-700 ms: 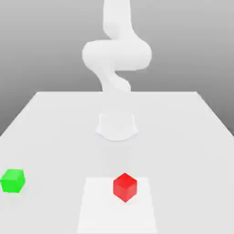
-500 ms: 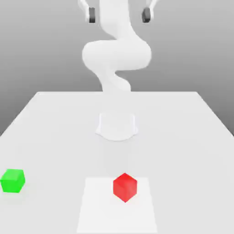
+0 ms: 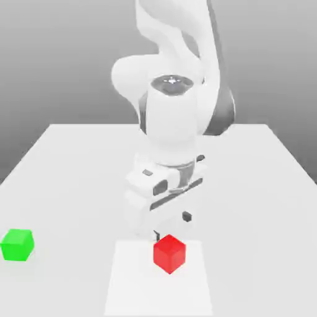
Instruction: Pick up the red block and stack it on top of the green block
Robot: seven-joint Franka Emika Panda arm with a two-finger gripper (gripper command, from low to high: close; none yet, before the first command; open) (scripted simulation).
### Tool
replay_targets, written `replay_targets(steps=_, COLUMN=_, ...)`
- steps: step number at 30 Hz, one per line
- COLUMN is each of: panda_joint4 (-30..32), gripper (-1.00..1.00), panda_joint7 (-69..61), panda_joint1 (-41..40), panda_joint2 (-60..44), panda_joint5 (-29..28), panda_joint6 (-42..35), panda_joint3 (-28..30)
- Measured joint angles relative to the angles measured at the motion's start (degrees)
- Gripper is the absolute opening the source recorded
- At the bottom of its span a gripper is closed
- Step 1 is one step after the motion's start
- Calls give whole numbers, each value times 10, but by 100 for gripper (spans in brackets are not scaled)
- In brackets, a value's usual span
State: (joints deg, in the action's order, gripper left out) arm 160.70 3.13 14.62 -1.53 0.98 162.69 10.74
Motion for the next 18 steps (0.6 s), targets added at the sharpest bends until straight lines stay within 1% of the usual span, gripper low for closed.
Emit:
replay_targets(steps=4, panda_joint4=-7, gripper=0, panda_joint7=-27, panda_joint1=-9, panda_joint2=-54, panda_joint5=33, panda_joint6=45, panda_joint3=-17)
replay_targets(steps=8, panda_joint4=-14, gripper=0, panda_joint7=-51, panda_joint1=-36, panda_joint2=-110, panda_joint5=67, panda_joint6=92, panda_joint3=-53)
replay_targets(steps=9, panda_joint4=-14, gripper=-100, panda_joint7=-53, panda_joint1=-42, panda_joint2=-118, panda_joint5=71, panda_joint6=99, panda_joint3=-60)
replay_targets(steps=15, panda_joint4=-15, gripper=-100, panda_joint7=-54, panda_joint1=-45, panda_joint2=-123, panda_joint5=73, panda_joint6=102, panda_joint3=-64)
replay_targets(steps=18, panda_joint4=-12, gripper=-100, panda_joint7=-42, panda_joint1=-35, panda_joint2=-96, panda_joint5=55, panda_joint6=80, panda_joint3=-48)
